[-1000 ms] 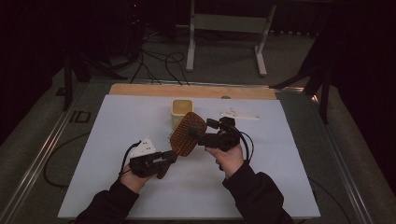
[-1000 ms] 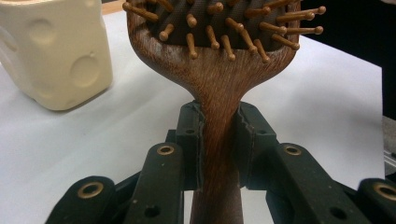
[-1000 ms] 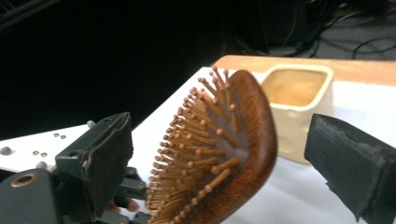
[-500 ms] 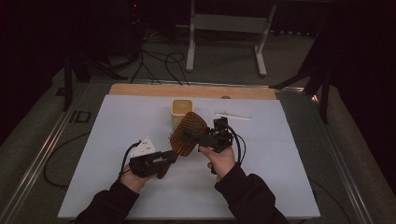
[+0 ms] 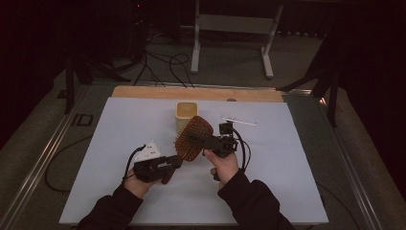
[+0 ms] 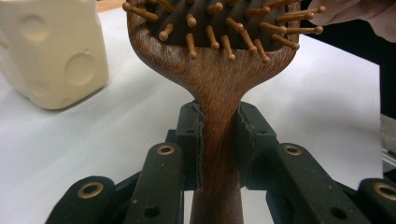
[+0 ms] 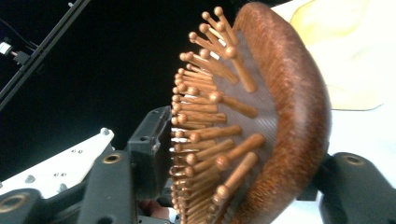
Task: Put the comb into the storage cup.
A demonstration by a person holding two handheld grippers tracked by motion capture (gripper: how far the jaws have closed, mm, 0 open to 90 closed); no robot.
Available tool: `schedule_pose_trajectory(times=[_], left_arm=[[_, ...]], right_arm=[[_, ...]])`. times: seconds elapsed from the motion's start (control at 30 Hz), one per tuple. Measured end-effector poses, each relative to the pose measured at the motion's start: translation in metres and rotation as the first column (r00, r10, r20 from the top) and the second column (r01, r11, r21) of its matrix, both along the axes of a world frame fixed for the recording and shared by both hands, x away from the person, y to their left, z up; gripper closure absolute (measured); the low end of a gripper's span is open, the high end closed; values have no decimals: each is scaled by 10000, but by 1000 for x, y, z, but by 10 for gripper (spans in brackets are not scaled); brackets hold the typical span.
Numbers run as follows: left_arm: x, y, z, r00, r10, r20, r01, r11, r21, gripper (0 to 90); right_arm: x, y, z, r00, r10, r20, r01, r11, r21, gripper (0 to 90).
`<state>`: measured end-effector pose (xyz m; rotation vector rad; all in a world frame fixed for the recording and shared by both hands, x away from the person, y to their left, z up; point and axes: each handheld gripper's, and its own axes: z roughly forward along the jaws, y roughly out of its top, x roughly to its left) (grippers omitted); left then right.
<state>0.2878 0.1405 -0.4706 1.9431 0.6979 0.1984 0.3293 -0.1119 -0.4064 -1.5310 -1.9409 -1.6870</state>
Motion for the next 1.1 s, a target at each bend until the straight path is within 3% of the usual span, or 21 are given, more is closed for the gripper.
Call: schedule_pose_trajectory(times=[0.17, 0.33, 0.57, 0.67, 0.77, 0.97, 1.1], left_arm=[[0, 0, 0, 10000, -15, -6, 15, 10000, -30, 741], [2, 0, 0, 9997, -158, -204, 156, 9998, -122, 740], [1, -1, 1, 9997, -146, -205, 141, 9996, -224, 739], [-1, -3, 2, 10000, 39, 33, -39, 9999, -147, 736], [1, -2, 3, 9998, 51, -179, -56, 9996, -293, 724], [6, 2, 0, 9975, 79, -708, -100, 9995, -294, 595], [7, 4, 2, 9975, 252, -665, -265, 9995, -186, 537]], right_arm=[[0, -2, -1, 10000, -12, -63, 14, 9997, 241, 467], [-2, -1, 0, 9998, -179, 59, 179, 9998, 112, 494], [-6, 2, 5, 9980, -32, 631, 48, 9997, -241, 516], [-8, 3, 9, 9952, 78, 973, -36, 9991, -431, 520], [-9, 4, 11, 9934, 146, 1139, -91, 9988, -491, 521], [-8, 2, 17, 9872, 115, 1594, -8, 9977, -673, 521], [-7, 0, 22, 9833, 211, 1805, -77, 9972, -747, 520]])
